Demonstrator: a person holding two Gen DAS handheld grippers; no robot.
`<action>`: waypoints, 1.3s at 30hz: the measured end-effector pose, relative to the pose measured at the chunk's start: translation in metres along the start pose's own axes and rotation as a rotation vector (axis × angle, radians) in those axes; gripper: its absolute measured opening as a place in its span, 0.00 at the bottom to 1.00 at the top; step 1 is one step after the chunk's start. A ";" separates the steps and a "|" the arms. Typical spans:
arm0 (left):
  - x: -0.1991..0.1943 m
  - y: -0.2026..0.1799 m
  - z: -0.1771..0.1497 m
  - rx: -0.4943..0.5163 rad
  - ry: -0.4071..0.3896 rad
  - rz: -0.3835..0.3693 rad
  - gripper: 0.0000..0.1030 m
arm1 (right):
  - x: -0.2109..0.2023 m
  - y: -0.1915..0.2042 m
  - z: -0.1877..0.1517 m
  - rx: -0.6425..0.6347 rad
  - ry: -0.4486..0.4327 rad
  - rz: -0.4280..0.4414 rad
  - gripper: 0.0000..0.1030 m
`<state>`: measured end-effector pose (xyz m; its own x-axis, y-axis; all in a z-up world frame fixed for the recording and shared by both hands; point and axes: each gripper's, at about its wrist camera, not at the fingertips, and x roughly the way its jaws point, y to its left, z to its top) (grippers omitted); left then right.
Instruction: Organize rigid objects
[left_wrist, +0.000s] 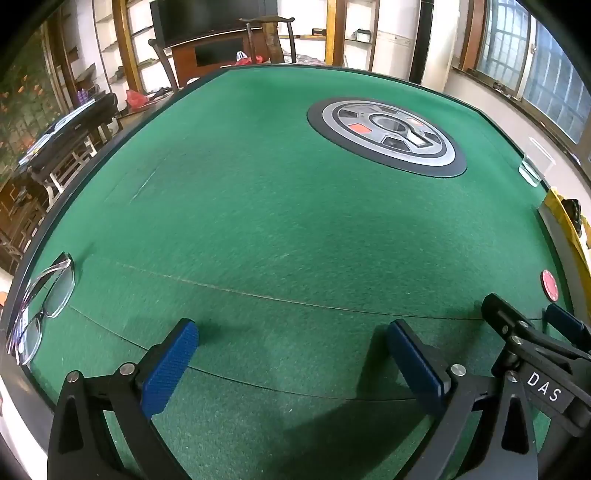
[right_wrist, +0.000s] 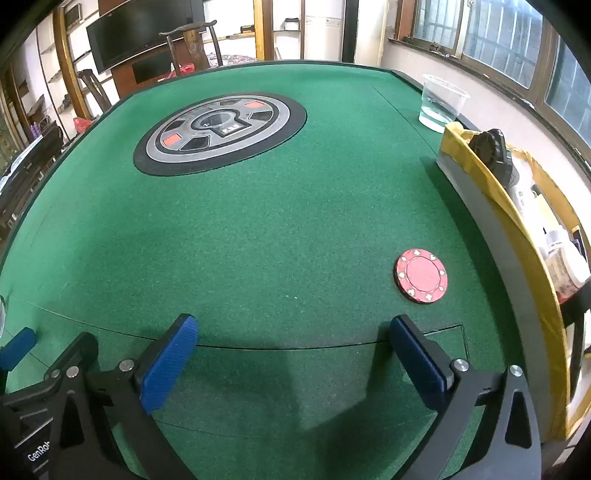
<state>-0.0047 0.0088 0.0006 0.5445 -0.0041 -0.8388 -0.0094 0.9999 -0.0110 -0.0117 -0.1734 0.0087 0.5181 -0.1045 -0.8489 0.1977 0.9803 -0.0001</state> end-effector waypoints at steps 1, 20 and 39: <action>-0.001 0.001 -0.001 0.001 0.000 -0.001 1.00 | 0.000 0.000 0.000 0.001 0.001 0.001 1.00; -0.009 0.011 -0.007 -0.022 0.001 0.019 1.00 | 0.000 0.000 0.000 0.000 0.001 0.000 1.00; -0.008 0.009 -0.007 -0.023 0.000 0.019 1.00 | 0.000 -0.001 0.001 0.000 0.001 0.000 1.00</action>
<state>-0.0148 0.0182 0.0038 0.5439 0.0153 -0.8390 -0.0396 0.9992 -0.0075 -0.0112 -0.1749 0.0089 0.5176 -0.1043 -0.8492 0.1977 0.9803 0.0002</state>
